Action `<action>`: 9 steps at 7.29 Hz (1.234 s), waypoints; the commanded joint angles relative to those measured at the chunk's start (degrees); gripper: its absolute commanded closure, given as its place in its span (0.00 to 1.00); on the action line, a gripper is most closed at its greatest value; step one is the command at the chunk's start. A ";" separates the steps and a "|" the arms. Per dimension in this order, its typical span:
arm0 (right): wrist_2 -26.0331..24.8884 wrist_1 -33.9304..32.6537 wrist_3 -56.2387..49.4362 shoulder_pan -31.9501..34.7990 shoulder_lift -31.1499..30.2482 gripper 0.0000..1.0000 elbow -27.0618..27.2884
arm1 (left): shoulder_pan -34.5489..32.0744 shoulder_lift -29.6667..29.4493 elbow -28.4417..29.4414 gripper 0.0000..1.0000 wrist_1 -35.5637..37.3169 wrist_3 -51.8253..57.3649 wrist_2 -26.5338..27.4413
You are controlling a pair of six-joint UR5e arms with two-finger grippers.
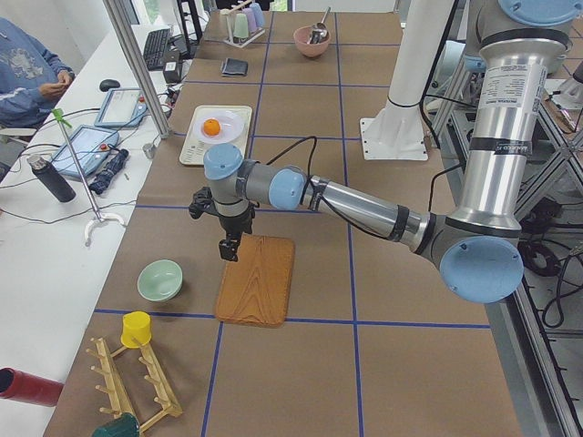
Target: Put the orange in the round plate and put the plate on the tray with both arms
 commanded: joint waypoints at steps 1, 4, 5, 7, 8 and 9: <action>-0.03 -3.46 -0.03 -0.07 0.17 0.00 0.29 | -0.35 0.04 1.13 0.02 -0.18 -0.36 -0.29; 0.05 -6.98 -0.03 -0.07 0.09 0.00 0.99 | -3.77 -0.49 1.39 0.02 0.69 -1.32 -2.91; 0.05 -7.96 -0.03 -0.42 0.09 0.00 1.35 | -3.69 -0.23 1.48 0.02 0.09 -4.11 -3.45; 0.23 -8.06 -0.03 -0.43 -0.79 0.00 2.39 | -3.69 -0.05 1.22 0.02 -0.09 -4.23 -3.72; 0.40 -7.36 -0.03 -0.60 -1.23 0.00 1.18 | -3.69 -0.14 1.48 0.02 -0.09 -4.23 -3.72; 0.41 -6.92 -0.29 -0.69 -1.32 0.00 -0.57 | -3.69 -0.05 1.74 0.02 -0.18 -3.71 -3.72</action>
